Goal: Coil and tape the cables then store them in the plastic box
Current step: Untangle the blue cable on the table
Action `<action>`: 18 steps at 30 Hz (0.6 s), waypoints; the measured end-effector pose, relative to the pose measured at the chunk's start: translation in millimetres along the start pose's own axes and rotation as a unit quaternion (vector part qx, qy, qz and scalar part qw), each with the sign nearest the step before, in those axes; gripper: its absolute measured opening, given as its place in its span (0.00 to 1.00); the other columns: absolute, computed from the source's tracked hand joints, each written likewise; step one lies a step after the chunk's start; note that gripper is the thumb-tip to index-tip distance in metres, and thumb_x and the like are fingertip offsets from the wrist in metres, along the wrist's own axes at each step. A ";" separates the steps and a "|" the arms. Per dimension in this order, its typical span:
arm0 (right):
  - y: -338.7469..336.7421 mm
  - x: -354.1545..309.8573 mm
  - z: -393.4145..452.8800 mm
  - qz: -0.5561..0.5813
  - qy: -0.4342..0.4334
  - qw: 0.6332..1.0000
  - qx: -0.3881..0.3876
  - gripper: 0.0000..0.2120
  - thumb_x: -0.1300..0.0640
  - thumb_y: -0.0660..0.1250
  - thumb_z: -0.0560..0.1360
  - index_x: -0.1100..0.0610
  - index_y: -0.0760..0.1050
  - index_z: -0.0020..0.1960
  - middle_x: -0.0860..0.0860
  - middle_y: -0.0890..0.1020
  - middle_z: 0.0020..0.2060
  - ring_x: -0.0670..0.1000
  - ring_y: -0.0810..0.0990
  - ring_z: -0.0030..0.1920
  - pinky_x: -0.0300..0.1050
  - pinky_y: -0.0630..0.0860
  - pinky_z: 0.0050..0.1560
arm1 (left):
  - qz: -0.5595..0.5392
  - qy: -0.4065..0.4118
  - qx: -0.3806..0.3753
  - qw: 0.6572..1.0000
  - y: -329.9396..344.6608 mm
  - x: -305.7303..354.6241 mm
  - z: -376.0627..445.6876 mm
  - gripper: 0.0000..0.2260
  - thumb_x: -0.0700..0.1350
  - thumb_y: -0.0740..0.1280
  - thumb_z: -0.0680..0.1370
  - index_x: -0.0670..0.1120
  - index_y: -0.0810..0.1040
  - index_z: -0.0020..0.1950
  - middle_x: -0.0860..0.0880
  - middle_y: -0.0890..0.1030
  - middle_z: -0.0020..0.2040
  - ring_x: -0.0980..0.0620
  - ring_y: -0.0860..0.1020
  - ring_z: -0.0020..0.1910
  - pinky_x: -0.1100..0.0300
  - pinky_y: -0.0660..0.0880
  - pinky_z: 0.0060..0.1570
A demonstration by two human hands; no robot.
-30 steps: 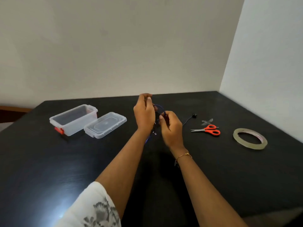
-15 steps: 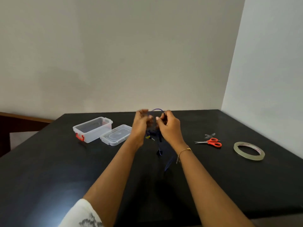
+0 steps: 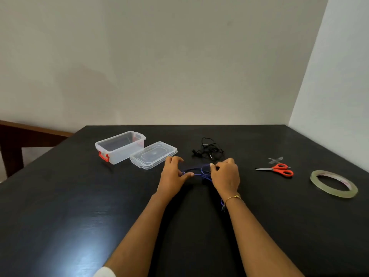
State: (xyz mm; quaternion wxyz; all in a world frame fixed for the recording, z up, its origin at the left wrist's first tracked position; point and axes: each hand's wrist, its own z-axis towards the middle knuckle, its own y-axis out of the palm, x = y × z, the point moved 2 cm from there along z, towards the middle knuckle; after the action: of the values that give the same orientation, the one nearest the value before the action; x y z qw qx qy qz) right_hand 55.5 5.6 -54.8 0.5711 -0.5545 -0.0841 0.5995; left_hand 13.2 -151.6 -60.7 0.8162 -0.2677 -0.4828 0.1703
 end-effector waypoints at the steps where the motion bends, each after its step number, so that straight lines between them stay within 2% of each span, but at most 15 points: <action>1: -1.5 0.3 0.3 -0.001 0.016 1.000 0.002 0.15 0.51 0.61 0.78 0.62 0.79 0.50 0.55 0.72 0.57 0.54 0.76 0.51 0.43 0.71 0.41 | -0.005 0.005 0.010 1.000 -0.9 -2.0 1.6 0.18 0.46 0.74 0.69 0.43 0.74 0.55 0.51 0.68 0.51 0.55 0.74 0.39 0.68 0.71 0.43; 3: -4.4 2.3 5.0 0.007 0.053 0.998 0.014 0.14 0.52 0.61 0.78 0.62 0.78 0.47 0.56 0.72 0.57 0.56 0.78 0.47 0.43 0.69 0.39 | 0.017 0.025 0.018 0.999 -3.0 -7.6 5.5 0.10 0.45 0.73 0.70 0.42 0.77 0.46 0.52 0.71 0.45 0.55 0.72 0.38 0.71 0.68 0.39; 5: -10.1 10.0 11.1 0.019 0.095 0.994 0.041 0.14 0.54 0.61 0.78 0.64 0.78 0.46 0.58 0.72 0.56 0.59 0.78 0.46 0.44 0.67 0.39 | 0.015 0.032 0.030 0.999 -6.7 -12.0 9.4 0.07 0.45 0.71 0.72 0.43 0.77 0.41 0.50 0.76 0.37 0.52 0.74 0.36 0.67 0.69 0.37; 6: -14.0 14.8 13.8 0.032 0.115 0.991 0.057 0.13 0.55 0.61 0.78 0.65 0.79 0.46 0.59 0.73 0.56 0.60 0.78 0.47 0.44 0.66 0.39 | -0.015 0.024 0.046 0.999 -10.3 -12.5 11.1 0.06 0.45 0.70 0.74 0.44 0.76 0.40 0.50 0.77 0.34 0.52 0.75 0.34 0.66 0.71 0.36; 8: -17.0 19.9 16.4 0.056 0.116 0.989 0.071 0.10 0.58 0.62 0.77 0.64 0.77 0.52 0.59 0.72 0.57 0.62 0.78 0.48 0.45 0.68 0.40 | -0.096 -0.011 0.101 0.990 -16.9 -11.7 16.2 0.05 0.44 0.67 0.76 0.45 0.76 0.41 0.51 0.76 0.31 0.55 0.75 0.31 0.71 0.70 0.32; 11: -12.4 5.0 15.1 0.073 -0.014 0.995 0.068 0.18 0.61 0.64 0.76 0.61 0.71 0.65 0.57 0.71 0.58 0.57 0.78 0.49 0.44 0.71 0.45 | -0.146 -0.041 0.182 0.972 -23.1 -5.6 25.1 0.06 0.45 0.65 0.77 0.46 0.77 0.42 0.52 0.76 0.31 0.58 0.73 0.30 0.69 0.69 0.34; 13: -8.2 -18.5 10.4 0.164 -0.104 0.977 0.090 0.17 0.59 0.65 0.76 0.60 0.73 0.64 0.56 0.75 0.54 0.51 0.77 0.43 0.37 0.69 0.44 | -0.169 -0.029 0.201 0.964 -22.6 -0.7 27.6 0.04 0.45 0.65 0.77 0.46 0.76 0.43 0.53 0.76 0.30 0.58 0.74 0.30 0.65 0.71 0.36; 14: -5.0 -30.7 7.3 0.239 -0.114 0.961 0.073 0.16 0.56 0.64 0.77 0.60 0.74 0.63 0.55 0.76 0.52 0.48 0.77 0.42 0.34 0.70 0.44 | -0.178 -0.014 0.205 0.962 -21.6 1.3 27.5 0.04 0.45 0.65 0.77 0.46 0.76 0.43 0.53 0.76 0.30 0.58 0.74 0.30 0.64 0.71 0.35; 15: -2.6 -42.7 3.7 0.311 -0.107 0.944 0.023 0.17 0.54 0.62 0.78 0.59 0.74 0.64 0.52 0.78 0.51 0.45 0.77 0.44 0.32 0.71 0.46 | -0.180 0.004 0.206 0.962 -20.3 2.7 26.9 0.03 0.45 0.66 0.77 0.47 0.76 0.43 0.52 0.76 0.30 0.58 0.74 0.29 0.64 0.71 0.34; 17: 5.0 -57.8 -2.2 0.431 -0.074 0.891 -0.123 0.16 0.52 0.59 0.79 0.57 0.74 0.63 0.49 0.80 0.50 0.43 0.78 0.50 0.34 0.75 0.52 | -0.171 0.043 0.201 0.963 -19.2 5.5 25.9 0.02 0.44 0.66 0.76 0.47 0.77 0.44 0.50 0.77 0.31 0.56 0.75 0.30 0.61 0.72 0.34; 18: 9.2 -61.2 -2.4 0.460 -0.071 0.868 -0.174 0.14 0.54 0.59 0.79 0.57 0.75 0.61 0.48 0.81 0.47 0.43 0.80 0.49 0.36 0.77 0.50 | -0.165 0.058 0.203 0.963 -19.6 5.8 27.2 0.02 0.44 0.67 0.76 0.47 0.77 0.44 0.49 0.78 0.32 0.55 0.76 0.31 0.59 0.73 0.34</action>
State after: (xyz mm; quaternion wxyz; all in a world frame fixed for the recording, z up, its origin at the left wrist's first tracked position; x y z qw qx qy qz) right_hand 35.5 -46.4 -27.6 0.1172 -0.5764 0.0370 0.8079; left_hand -7.6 -156.8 -34.2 0.8969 -0.0227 -0.4274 0.1114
